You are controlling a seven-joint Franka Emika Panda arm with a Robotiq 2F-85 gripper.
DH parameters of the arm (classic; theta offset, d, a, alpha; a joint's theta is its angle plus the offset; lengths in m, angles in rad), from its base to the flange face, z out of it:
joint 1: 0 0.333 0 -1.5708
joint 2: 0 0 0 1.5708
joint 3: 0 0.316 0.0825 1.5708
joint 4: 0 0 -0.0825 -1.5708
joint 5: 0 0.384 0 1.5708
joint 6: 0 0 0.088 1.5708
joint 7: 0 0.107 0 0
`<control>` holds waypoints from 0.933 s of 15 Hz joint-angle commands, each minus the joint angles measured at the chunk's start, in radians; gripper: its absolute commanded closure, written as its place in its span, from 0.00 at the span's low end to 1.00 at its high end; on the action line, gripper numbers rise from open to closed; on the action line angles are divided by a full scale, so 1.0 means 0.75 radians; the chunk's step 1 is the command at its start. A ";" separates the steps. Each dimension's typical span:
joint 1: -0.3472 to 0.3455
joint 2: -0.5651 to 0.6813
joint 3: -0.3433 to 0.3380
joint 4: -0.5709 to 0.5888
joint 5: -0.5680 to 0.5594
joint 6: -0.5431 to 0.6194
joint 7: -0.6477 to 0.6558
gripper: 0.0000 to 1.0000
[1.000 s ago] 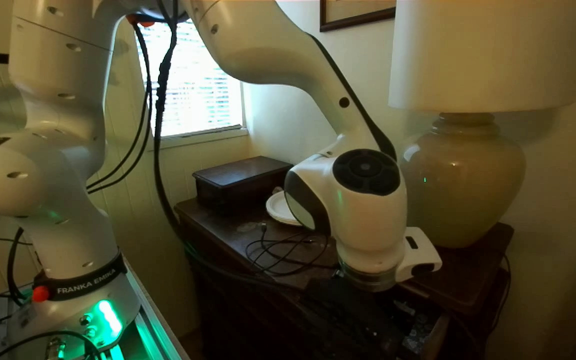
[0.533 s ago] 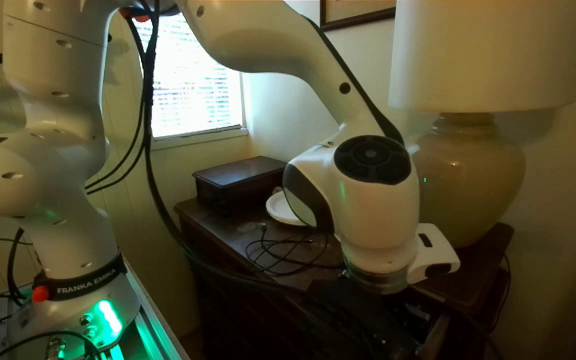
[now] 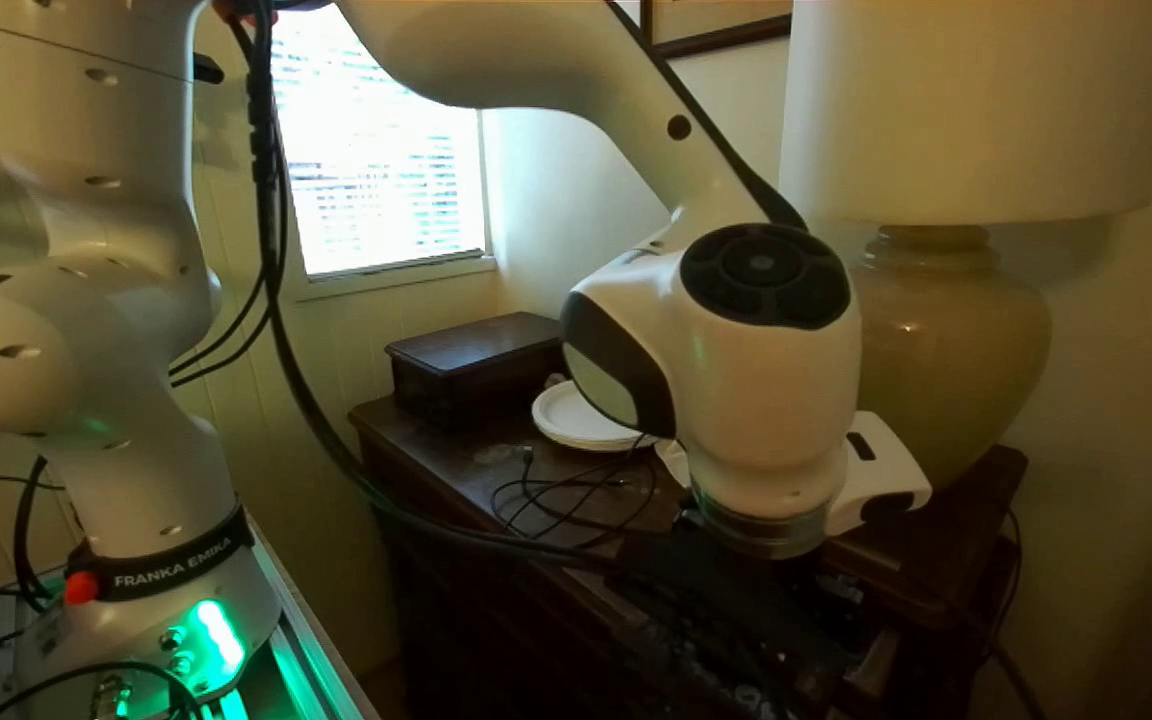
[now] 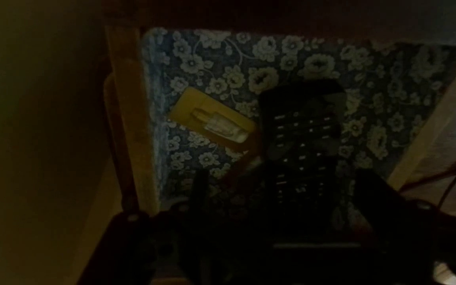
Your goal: Remove the remote control from the drawer on the right.
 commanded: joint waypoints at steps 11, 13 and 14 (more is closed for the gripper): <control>-0.006 -0.005 0.020 -0.070 -0.088 -0.043 -0.017 0.16; -0.012 -0.016 0.019 -0.063 -0.079 -0.051 -0.019 0.15; -0.014 -0.021 0.018 -0.061 -0.080 -0.056 -0.019 0.15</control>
